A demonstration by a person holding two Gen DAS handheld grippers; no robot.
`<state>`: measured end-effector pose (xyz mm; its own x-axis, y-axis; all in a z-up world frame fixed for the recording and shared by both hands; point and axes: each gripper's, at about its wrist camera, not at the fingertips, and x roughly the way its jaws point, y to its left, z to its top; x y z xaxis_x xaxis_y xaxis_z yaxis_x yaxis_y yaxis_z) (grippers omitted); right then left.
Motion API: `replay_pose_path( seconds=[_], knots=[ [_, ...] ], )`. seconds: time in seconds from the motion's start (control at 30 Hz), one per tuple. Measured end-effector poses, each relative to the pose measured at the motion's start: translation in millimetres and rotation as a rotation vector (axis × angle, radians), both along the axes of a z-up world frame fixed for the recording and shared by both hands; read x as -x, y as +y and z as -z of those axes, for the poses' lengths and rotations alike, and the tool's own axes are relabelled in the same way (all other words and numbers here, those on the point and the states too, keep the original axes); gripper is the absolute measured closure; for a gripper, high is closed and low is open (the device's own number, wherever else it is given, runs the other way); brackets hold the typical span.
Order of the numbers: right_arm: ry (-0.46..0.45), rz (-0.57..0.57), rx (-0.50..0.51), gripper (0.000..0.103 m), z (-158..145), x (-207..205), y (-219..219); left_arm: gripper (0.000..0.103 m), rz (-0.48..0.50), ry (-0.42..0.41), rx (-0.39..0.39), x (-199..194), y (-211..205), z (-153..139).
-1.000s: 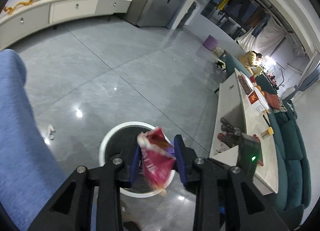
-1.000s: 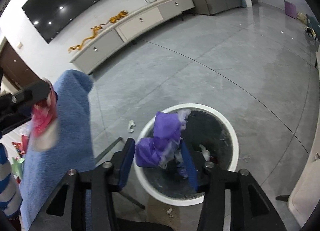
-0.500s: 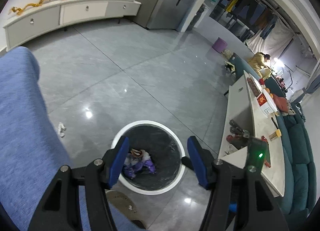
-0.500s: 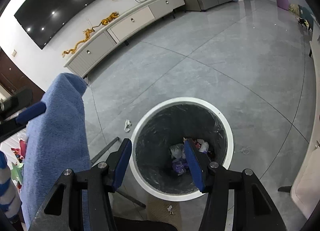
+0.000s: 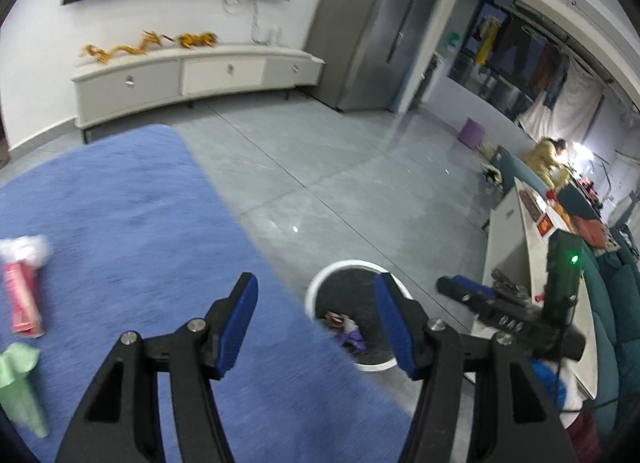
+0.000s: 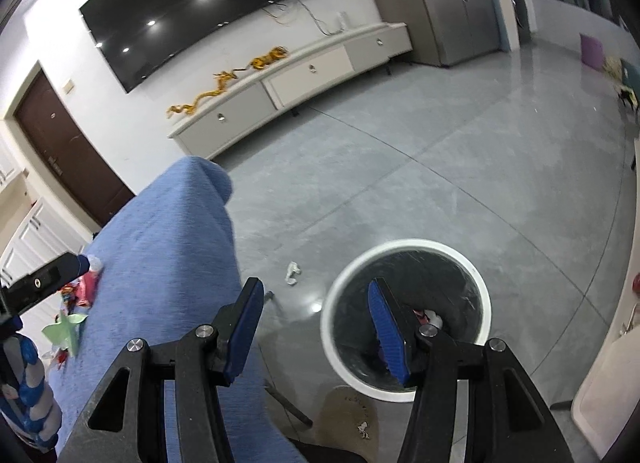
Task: Collect trash
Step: 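Move both open tools back over the remaining trash on the rug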
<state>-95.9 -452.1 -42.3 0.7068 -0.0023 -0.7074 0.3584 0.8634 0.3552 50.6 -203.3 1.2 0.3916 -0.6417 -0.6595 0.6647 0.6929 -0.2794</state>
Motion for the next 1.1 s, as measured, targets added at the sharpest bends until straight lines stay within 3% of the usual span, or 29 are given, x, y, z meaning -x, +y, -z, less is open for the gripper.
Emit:
replay_pose_path(
  seconds=[0.3,0.63,0.93,1.1],
  knots=[
    [-0.052,-0.080,0.059,0.045,-40.0,-10.0,50.1,0.044,-0.215,-0.057,0.061,2.9,136.0,-12.6],
    [-0.074,-0.176,0.097,0.044,-57.4,-28.8,108.2,0.044,-0.469,-0.061,0.080,12.7,285.0,2.2],
    [-0.055,-0.255,0.097,0.043,-54.9,-39.7,145.9,0.044,-0.616,-0.018,0.051,34.1,366.0,29.6],
    [-0.037,-0.296,0.094,0.043,-49.7,-46.0,162.9,0.044,-0.646,0.015,0.047,44.5,386.4,44.5]
  ],
)
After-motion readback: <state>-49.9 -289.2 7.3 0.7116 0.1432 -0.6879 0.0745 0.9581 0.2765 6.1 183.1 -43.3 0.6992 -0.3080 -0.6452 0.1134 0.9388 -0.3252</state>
